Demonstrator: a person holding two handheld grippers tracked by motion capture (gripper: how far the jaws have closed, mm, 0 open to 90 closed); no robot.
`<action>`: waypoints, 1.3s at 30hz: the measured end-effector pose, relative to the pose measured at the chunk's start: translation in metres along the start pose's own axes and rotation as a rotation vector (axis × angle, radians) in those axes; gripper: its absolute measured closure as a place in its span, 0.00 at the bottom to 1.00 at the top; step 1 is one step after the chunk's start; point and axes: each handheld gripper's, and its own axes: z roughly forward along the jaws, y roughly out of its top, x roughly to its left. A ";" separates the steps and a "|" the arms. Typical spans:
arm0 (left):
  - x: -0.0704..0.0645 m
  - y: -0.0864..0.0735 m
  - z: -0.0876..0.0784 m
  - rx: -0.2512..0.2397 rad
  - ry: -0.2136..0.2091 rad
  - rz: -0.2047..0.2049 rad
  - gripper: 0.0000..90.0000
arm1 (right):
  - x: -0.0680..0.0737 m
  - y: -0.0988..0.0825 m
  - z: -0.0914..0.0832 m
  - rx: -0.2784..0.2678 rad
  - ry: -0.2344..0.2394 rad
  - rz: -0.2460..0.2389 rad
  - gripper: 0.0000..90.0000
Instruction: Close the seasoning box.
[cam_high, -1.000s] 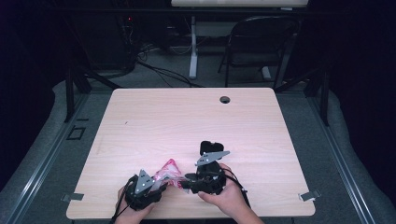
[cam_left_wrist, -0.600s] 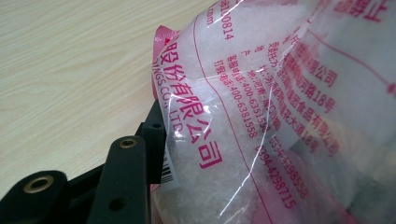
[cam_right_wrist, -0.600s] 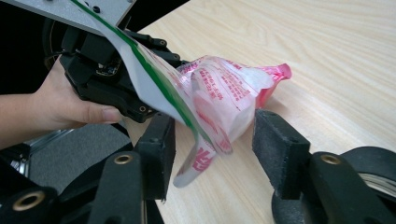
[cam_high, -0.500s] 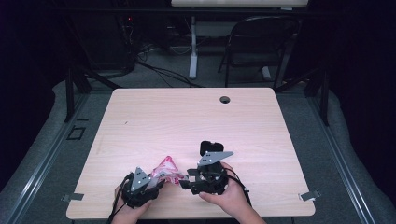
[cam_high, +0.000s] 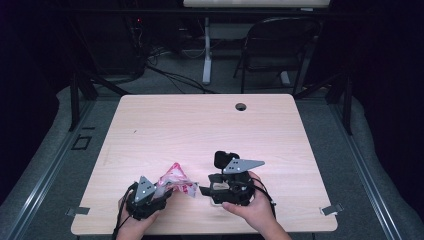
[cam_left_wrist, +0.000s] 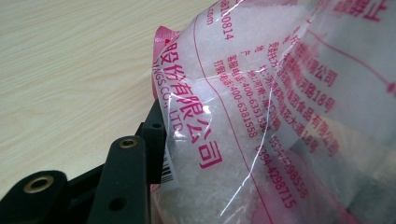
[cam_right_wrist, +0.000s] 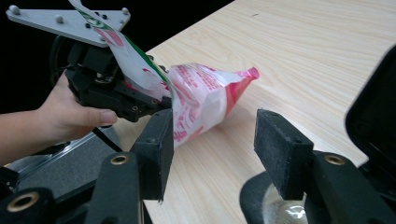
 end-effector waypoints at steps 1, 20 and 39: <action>0.000 0.001 0.000 0.004 0.001 0.001 0.61 | -0.001 0.000 -0.001 -0.002 -0.004 0.000 0.53; -0.006 0.024 0.010 -0.030 0.028 0.061 0.61 | -0.018 -0.010 -0.025 -0.050 -0.084 0.055 0.54; -0.013 0.059 0.032 -0.039 0.031 0.108 0.61 | -0.029 -0.010 -0.040 -0.068 -0.117 0.079 0.51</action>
